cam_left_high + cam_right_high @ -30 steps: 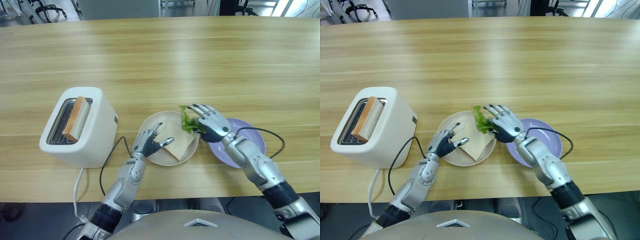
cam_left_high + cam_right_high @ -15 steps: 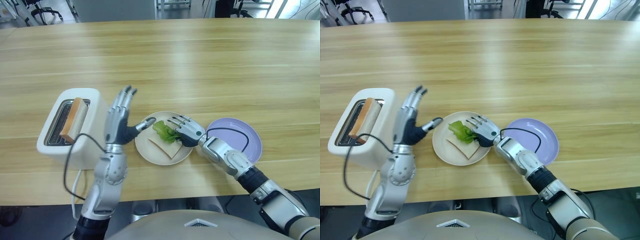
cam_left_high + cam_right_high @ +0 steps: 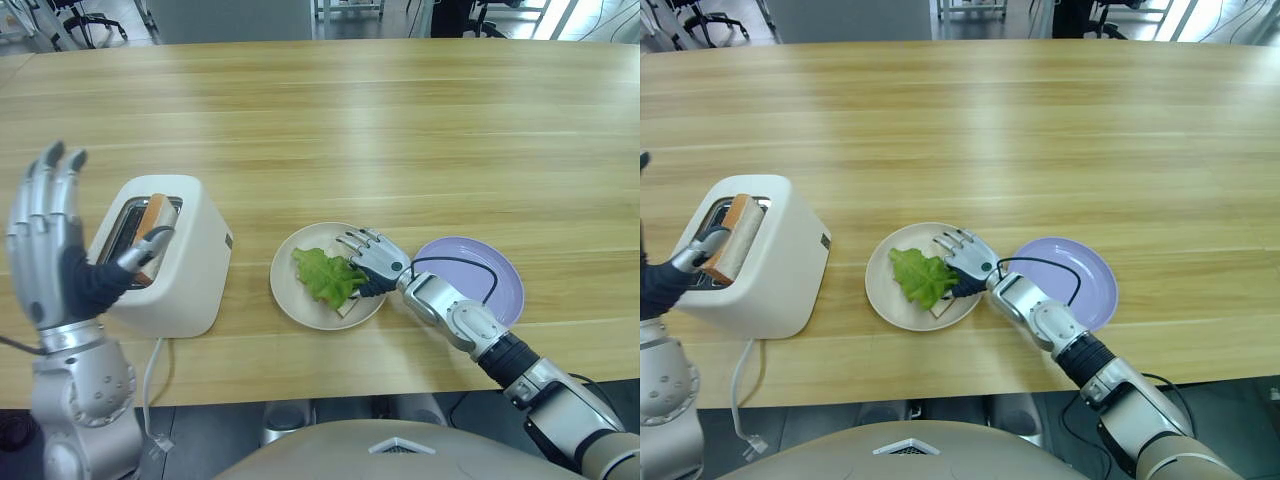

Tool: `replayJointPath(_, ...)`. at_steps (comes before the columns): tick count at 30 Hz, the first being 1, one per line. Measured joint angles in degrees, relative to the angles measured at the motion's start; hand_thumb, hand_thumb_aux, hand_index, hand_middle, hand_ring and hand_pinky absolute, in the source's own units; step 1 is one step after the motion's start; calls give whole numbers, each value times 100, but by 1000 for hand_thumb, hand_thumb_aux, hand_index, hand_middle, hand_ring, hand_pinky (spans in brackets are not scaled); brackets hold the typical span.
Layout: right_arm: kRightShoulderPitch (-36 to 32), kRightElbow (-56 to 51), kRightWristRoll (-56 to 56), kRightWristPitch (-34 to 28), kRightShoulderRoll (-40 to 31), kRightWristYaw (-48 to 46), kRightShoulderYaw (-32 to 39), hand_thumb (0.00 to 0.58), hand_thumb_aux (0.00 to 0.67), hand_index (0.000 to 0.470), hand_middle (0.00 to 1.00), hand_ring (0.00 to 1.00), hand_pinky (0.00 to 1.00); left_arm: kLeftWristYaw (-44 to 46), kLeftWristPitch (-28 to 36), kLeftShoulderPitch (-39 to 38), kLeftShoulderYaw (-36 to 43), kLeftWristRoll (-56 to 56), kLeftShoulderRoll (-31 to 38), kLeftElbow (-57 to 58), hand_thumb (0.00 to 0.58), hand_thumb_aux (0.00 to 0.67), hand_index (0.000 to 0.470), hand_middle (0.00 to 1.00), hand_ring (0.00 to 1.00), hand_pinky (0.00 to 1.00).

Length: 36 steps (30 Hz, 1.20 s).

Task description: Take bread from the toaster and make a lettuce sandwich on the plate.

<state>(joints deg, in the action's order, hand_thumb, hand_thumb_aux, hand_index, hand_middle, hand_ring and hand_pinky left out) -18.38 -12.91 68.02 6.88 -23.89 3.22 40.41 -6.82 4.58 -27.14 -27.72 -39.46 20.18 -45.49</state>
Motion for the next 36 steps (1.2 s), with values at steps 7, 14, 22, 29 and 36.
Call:
replayJointPath(7,63,254,-26,-6,-188,-184,-55,0,0,0,0,0,0,618,340,-435,-228,-350,214,875,0,0,0,0,0,0)
replayJointPath(14,68,548,-33,-68,-342,-220,-317,0,0,0,0,0,0,960,457,-206,760,-916,211,1533,0,0,0,0,0,0)
replayJointPath(22,131,1099,-172,-136,-628,-230,-865,0,0,0,0,0,0,931,524,174,1039,-1087,353,1835,580,670,460,0,0,0)
replayJointPath(29,694,2037,-454,-99,-828,-246,-1320,0,0,0,0,0,0,522,315,353,842,-680,320,1718,580,670,460,478,478,478)
replayJointPath(36,1102,2505,-898,25,-796,-118,-1854,0,0,0,0,0,0,260,-77,704,598,141,115,1680,580,670,460,1000,1000,1000)
